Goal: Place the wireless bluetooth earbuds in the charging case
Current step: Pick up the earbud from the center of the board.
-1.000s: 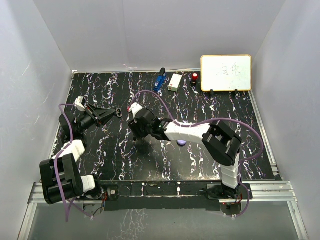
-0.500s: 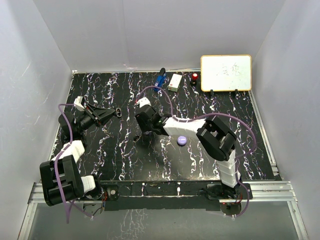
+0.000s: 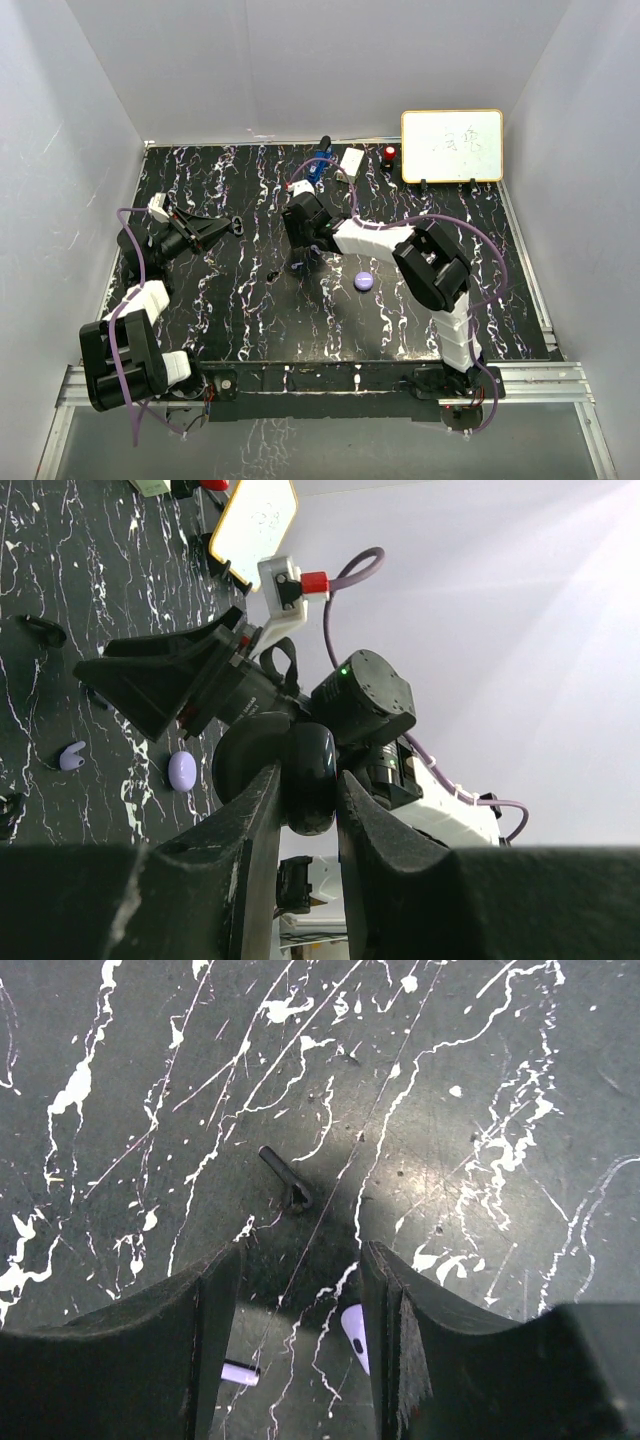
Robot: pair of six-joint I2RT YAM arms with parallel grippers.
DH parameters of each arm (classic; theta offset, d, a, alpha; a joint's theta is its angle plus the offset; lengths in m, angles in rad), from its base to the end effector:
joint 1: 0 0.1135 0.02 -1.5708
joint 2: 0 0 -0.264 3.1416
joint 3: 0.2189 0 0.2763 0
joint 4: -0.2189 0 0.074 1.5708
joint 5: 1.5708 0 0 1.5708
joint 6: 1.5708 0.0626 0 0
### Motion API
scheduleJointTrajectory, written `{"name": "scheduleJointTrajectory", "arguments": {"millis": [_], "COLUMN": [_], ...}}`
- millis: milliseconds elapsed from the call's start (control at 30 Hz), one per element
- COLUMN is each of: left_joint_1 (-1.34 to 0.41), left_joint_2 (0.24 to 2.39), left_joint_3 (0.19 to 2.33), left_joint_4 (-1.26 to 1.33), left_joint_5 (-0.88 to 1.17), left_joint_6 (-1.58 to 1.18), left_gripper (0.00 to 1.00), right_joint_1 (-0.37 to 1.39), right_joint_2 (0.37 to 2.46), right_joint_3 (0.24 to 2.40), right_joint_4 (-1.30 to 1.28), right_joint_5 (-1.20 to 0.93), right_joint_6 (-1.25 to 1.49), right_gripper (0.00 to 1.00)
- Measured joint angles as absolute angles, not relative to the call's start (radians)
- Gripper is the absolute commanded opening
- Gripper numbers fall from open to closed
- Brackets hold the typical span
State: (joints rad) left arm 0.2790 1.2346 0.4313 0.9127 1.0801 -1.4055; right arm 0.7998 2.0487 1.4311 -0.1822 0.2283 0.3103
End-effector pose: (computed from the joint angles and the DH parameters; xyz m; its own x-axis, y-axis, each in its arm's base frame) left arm 0.2711 0.0202 0.2216 -0.6861 -0.6800 -0.2586 0.2209 0.1439 -0.9646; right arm 0.3517 0.3416 0.1438 -0.6557 -0.2480 -0.7131 -0.4080 0.9111 0.0582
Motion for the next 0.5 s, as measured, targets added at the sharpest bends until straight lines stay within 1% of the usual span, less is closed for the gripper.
{"name": "scheduleJointTrajectory", "arguments": {"millis": [500], "left_joint_1": [0.280], "left_joint_2": [1.254], "left_joint_3": [0.431], "left_joint_4": [0.913], "left_joint_5": [1.080], "left_joint_6": [-1.405], "left_gripper": [0.00], "right_joint_1": [0.791], "right_joint_2": [2.128], "right_joint_3": [1.516], "right_joint_4": [-0.192], "right_joint_5": [0.180], "right_joint_6": [0.321], "right_gripper": [0.46]}}
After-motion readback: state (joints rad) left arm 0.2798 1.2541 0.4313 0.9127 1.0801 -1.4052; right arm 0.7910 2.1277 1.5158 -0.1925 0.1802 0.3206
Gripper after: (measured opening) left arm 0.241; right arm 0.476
